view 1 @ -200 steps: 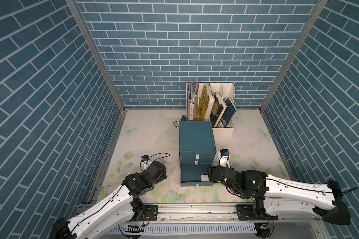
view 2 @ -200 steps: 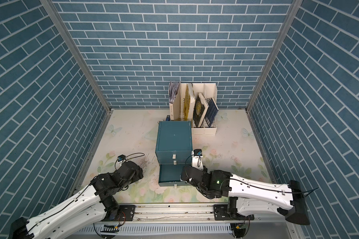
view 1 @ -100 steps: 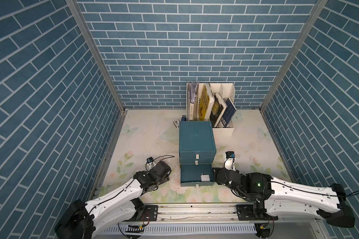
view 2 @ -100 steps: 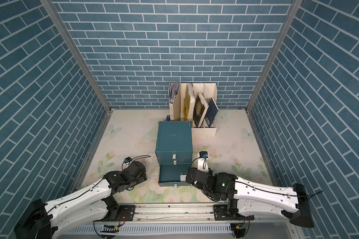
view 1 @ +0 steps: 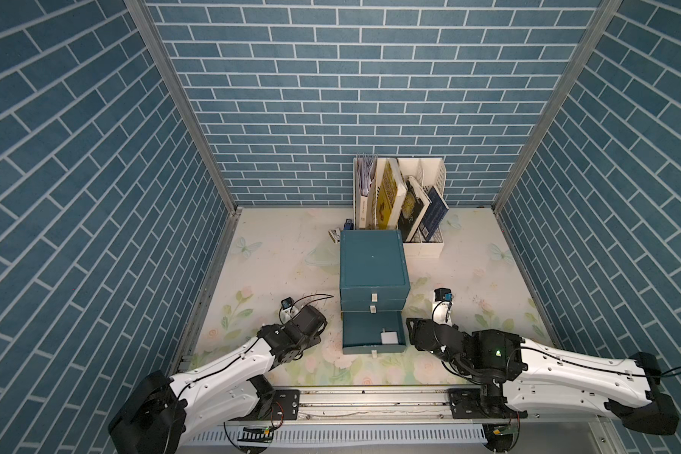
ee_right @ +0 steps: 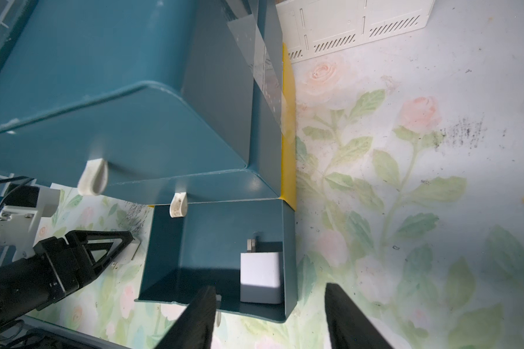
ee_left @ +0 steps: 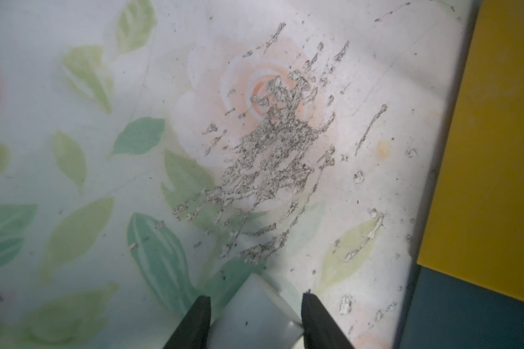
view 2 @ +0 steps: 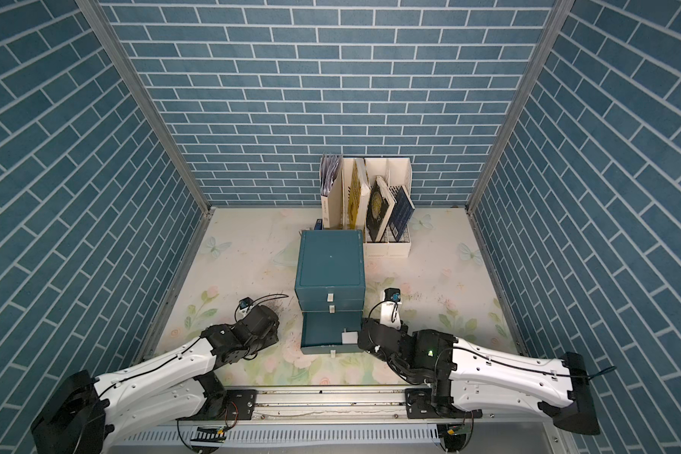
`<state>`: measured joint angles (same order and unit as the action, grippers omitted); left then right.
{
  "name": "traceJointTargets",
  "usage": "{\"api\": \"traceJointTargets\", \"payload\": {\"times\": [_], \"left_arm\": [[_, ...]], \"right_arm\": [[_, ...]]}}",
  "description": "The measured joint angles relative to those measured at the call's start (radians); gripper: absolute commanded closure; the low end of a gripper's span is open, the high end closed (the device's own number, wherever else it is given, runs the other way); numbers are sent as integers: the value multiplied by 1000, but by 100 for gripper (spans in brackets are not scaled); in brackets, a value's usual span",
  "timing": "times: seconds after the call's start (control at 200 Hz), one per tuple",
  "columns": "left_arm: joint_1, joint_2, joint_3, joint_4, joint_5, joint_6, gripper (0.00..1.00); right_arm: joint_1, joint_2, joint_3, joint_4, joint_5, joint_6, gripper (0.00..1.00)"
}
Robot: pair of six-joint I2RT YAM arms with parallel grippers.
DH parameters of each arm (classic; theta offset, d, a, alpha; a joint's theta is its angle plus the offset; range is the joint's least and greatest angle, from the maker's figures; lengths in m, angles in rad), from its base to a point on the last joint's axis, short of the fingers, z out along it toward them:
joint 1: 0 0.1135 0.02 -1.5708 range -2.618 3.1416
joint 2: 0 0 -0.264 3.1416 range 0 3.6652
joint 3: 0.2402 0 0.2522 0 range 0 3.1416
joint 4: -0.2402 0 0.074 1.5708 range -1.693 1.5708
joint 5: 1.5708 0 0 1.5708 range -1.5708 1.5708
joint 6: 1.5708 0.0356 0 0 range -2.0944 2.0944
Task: Place the plugs into the drawer by color
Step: Pick up the plug from the center of the board, then place the plug in the drawer.
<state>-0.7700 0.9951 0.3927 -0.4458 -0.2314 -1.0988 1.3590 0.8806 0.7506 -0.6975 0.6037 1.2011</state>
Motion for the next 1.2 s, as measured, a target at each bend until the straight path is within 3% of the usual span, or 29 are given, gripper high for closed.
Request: {"api": "traceJointTargets", "payload": {"times": [0.095, 0.28, 0.595, 0.85, 1.02, 1.2], "left_arm": [[0, 25, 0, 29, -2, 6, 43], [0, 87, -6, 79, -2, 22, 45], [0, 97, 6, 80, -10, 35, 81], [-14, -63, 151, -92, -33, 80, 89], [-99, -187, 275, -80, -40, 143, 93], [-335, -179, 272, -16, -68, 185, 95]], "right_arm": [[0, 0, 0, 0, 3, 1, 39], [0, 0, 0, -1, 7, 8, 40], [0, -10, 0, -19, 20, 8, 40], [0, -16, 5, -38, 41, 15, 40], [-14, -23, 6, -42, 47, 19, 40], [-27, -38, 14, -51, 49, 23, 41]]}}
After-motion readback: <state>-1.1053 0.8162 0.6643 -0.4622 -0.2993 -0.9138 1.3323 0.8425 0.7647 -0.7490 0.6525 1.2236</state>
